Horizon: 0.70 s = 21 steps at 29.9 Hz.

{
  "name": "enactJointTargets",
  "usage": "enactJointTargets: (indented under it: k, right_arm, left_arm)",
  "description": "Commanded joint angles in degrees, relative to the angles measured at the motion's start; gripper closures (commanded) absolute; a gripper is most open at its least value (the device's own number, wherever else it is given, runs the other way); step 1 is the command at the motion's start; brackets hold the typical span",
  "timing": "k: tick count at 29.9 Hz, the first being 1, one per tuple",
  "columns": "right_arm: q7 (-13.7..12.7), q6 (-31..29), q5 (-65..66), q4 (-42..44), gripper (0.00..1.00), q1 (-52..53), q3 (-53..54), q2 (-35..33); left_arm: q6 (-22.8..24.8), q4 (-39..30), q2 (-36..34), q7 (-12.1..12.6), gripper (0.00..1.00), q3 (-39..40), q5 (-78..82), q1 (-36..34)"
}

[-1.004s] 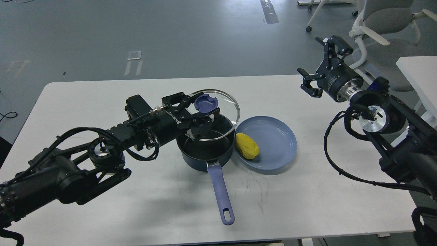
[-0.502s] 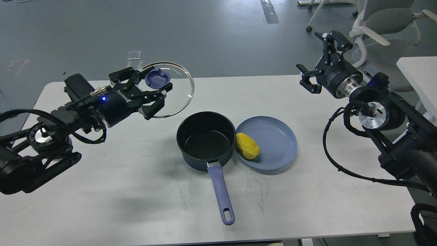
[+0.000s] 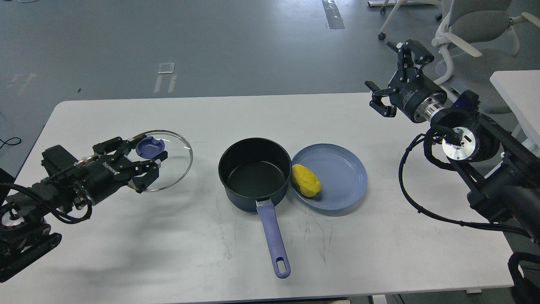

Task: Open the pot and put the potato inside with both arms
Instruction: 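Lower the lid onto the table beside the pot and release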

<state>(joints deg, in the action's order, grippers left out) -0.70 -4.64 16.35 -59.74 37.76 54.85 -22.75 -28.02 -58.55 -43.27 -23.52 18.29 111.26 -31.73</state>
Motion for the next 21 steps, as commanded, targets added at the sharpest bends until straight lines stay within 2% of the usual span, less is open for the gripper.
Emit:
enactJointTargets:
  k: [1, 21]
  right_arm:
    - [0.00, 0.16, 0.00, -0.20, 0.00, -0.05, -0.01, -0.01]
    - [0.00, 0.24, 0.00, -0.11, 0.00, -0.06, -0.01, -0.45]
  left_arm:
    - [0.02, 1.86, 0.37, -0.12, 0.55, -0.01, -0.34, 1.22]
    - [0.02, 8.19, 6.09, -0.04, 0.49, -1.68, -3.24, 3.78]
